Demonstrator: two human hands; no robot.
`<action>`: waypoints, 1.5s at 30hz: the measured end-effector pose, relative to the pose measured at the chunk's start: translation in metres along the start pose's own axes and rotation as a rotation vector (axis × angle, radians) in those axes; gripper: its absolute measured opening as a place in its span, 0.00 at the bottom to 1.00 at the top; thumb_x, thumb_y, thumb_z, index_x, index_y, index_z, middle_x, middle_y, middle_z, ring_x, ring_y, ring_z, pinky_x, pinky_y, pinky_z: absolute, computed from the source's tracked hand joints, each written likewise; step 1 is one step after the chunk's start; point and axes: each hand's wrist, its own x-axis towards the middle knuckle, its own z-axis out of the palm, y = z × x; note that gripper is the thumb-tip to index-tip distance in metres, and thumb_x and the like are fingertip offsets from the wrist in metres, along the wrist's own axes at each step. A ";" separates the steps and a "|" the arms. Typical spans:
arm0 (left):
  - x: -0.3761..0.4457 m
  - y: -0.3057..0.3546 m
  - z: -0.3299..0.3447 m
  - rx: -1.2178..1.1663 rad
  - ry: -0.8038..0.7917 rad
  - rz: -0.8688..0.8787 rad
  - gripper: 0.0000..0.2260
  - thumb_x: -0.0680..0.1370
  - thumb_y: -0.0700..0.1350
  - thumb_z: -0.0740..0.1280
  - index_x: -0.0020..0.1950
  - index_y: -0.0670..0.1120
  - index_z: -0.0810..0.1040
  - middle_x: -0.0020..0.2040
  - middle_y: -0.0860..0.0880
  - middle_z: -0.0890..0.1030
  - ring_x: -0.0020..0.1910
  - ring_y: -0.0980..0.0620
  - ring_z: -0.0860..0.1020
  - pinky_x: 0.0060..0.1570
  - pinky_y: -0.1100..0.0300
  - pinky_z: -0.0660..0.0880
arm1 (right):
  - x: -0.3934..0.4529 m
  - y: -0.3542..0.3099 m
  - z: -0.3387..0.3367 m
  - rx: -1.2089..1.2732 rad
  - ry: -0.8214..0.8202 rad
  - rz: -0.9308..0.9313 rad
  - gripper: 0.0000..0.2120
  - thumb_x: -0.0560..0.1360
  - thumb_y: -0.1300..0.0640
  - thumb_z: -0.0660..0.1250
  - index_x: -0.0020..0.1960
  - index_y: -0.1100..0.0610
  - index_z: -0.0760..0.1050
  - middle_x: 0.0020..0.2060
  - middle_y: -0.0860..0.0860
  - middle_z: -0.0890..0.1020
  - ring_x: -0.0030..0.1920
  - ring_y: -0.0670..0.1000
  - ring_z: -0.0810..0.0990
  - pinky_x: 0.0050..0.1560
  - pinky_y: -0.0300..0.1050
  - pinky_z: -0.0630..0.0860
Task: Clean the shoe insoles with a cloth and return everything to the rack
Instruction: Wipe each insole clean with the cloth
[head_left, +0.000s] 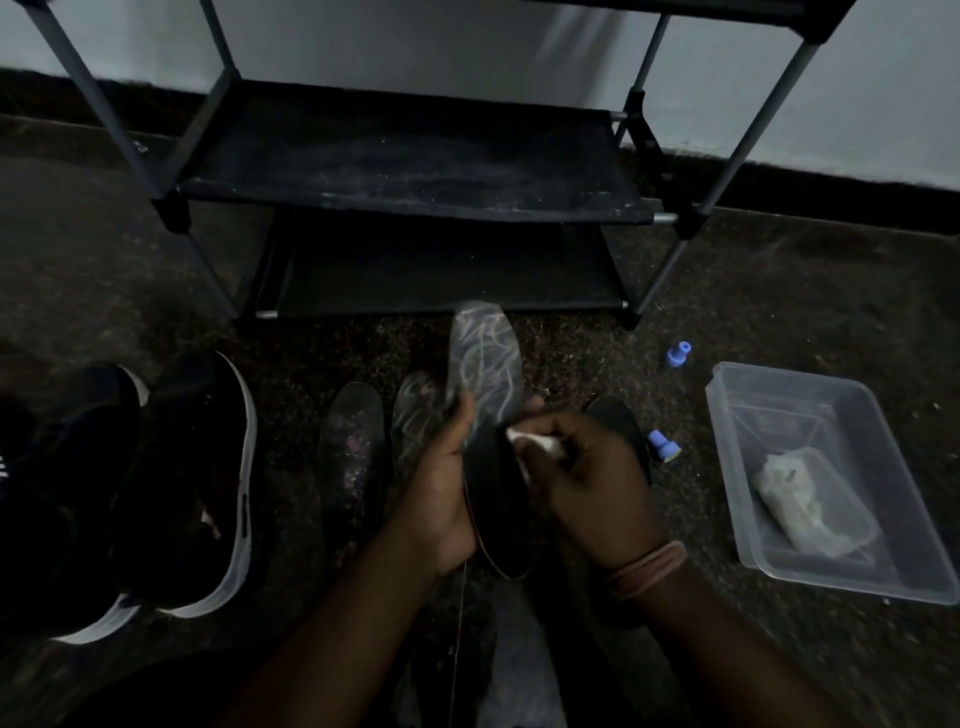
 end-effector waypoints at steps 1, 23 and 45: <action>0.000 -0.004 0.001 0.025 0.003 -0.004 0.31 0.81 0.65 0.58 0.74 0.43 0.73 0.72 0.38 0.74 0.73 0.40 0.71 0.75 0.44 0.65 | 0.001 0.002 -0.002 -0.109 0.103 -0.061 0.06 0.76 0.60 0.71 0.49 0.51 0.83 0.44 0.43 0.84 0.47 0.41 0.82 0.51 0.41 0.78; -0.004 -0.026 0.013 0.188 0.033 0.039 0.28 0.83 0.61 0.52 0.73 0.44 0.73 0.69 0.42 0.78 0.68 0.46 0.77 0.62 0.53 0.78 | -0.008 -0.011 0.004 -0.508 0.118 -0.090 0.09 0.75 0.60 0.67 0.37 0.54 0.77 0.36 0.52 0.78 0.41 0.50 0.74 0.43 0.46 0.71; -0.002 -0.023 0.009 0.134 0.037 0.059 0.27 0.80 0.61 0.56 0.67 0.44 0.78 0.66 0.41 0.81 0.64 0.45 0.80 0.64 0.49 0.74 | -0.004 -0.005 0.005 -0.465 -0.047 -0.149 0.07 0.76 0.59 0.64 0.44 0.55 0.81 0.42 0.52 0.82 0.45 0.51 0.78 0.47 0.50 0.73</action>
